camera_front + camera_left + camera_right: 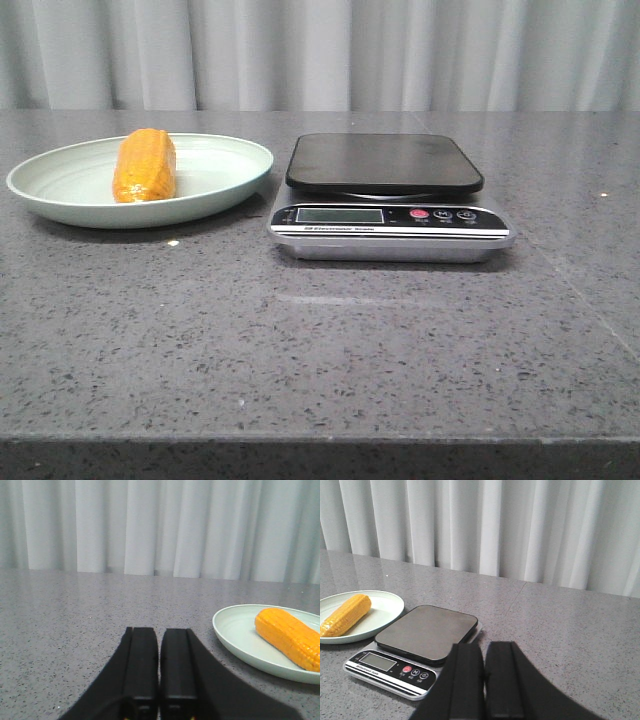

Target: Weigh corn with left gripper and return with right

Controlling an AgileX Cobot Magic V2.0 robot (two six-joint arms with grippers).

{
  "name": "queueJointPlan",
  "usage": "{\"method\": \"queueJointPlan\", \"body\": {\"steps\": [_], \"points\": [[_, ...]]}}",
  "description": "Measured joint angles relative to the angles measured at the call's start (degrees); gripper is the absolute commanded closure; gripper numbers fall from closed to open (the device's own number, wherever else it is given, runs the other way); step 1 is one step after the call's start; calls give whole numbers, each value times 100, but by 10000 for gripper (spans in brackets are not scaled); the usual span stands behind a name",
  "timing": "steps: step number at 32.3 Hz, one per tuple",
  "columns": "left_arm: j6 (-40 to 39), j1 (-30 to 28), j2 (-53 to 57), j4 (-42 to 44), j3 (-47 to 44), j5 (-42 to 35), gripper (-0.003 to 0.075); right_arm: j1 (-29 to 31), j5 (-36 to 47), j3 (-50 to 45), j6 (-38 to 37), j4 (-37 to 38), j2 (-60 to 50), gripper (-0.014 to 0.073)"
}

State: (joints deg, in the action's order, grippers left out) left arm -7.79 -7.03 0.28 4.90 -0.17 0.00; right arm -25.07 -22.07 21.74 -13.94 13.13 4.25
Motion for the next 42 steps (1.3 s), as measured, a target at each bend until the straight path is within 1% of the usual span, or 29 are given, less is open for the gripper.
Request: {"method": "queueJointPlan", "body": {"steps": [22, 25, 30, 35, 38, 42], "points": [[0, 0, 0, 0, 0, 0, 594, 0, 24, -23, 0, 10, 0, 421], [0, 0, 0, 0, 0, 0, 594, 89, 25, -119, 0, 10, -2, 421], [0, 0, 0, 0, 0, 0, 594, 824, 141, -358, 61, -61, -12, 421], [0, 0, 0, 0, 0, 0, 594, 1814, 767, -805, 318, -571, -12, 421], [0, 0, 0, 0, 0, 0, 594, 2106, 1218, -1136, 370, -689, -12, 421], [0, 0, 0, 0, 0, 0, 594, 2168, 1676, -1556, 392, -750, -47, 421]]}}
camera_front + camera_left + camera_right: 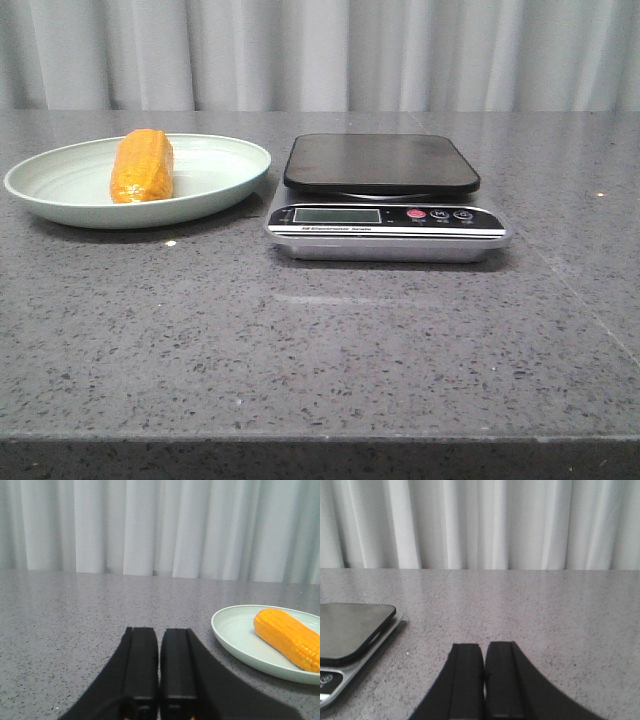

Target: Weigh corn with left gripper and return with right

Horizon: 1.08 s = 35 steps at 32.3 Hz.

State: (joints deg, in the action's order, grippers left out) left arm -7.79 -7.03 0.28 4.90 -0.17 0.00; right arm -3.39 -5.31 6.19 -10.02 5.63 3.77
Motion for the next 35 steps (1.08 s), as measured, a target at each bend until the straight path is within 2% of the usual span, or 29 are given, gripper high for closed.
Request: {"method": "queueJointPlan", "body": {"steps": [9, 22, 35], "points": [[9, 0, 0, 0, 0, 0, 594, 72, 531, -736, 45, -95, -421, 421], [9, 0, 0, 0, 0, 0, 594, 268, 852, -767, 754, -606, -434, 421], [9, 0, 0, 0, 0, 0, 594, 268, 856, -767, 811, -645, -434, 421]]}}
